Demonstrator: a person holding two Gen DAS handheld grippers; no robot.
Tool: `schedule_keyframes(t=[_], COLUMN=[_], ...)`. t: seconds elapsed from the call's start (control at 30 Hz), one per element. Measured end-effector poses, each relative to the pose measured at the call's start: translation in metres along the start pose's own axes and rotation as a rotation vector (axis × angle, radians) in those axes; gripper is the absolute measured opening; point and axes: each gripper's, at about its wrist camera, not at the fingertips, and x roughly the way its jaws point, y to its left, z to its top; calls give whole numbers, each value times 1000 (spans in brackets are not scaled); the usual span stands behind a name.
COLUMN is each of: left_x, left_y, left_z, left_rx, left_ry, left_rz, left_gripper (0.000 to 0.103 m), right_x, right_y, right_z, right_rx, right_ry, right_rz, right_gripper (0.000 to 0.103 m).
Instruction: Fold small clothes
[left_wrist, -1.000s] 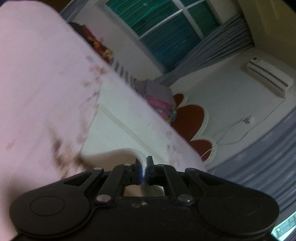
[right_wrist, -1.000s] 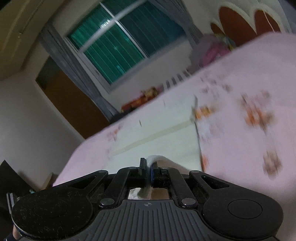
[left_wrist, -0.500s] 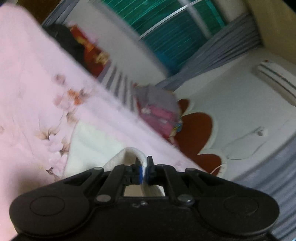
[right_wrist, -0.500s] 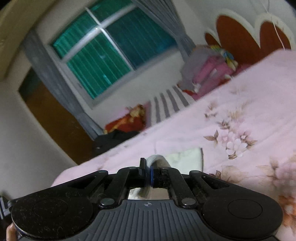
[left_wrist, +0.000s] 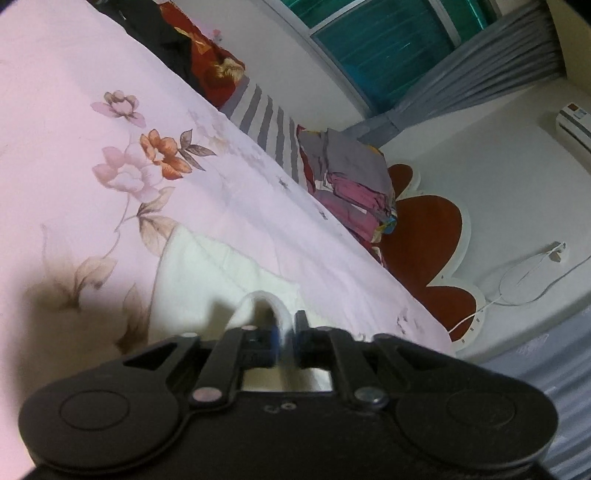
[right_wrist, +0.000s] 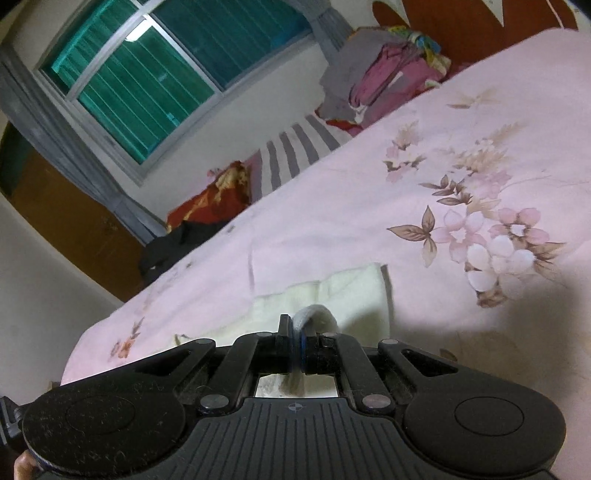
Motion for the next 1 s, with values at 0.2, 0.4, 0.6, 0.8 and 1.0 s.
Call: schedule_keyframes(t=[0.2, 0.4, 0.6, 0.8, 1.0], left_x=[9, 22, 44, 24, 41], left_y=[3, -9, -11, -15, -101], left_z=[11, 12, 3, 1, -71], left_rx=[9, 219, 365, 356, 722], left_ry=[-42, 42, 73, -30, 21], left_rz=[-5, 140, 301, 358, 214], left_gripper=[76, 51, 7, 38, 62], right_x=[14, 17, 49, 57, 50], right_y=[-5, -6, 6, 10, 76], right_z=[10, 8, -7, -14, -45], right_rx=[5, -60, -230, -332, -457], right_ry=[-108, -58, 61, 45, 14], right_rz=[-79, -59, -140, -287, -109], right_gripper=[97, 62, 10, 4, 60])
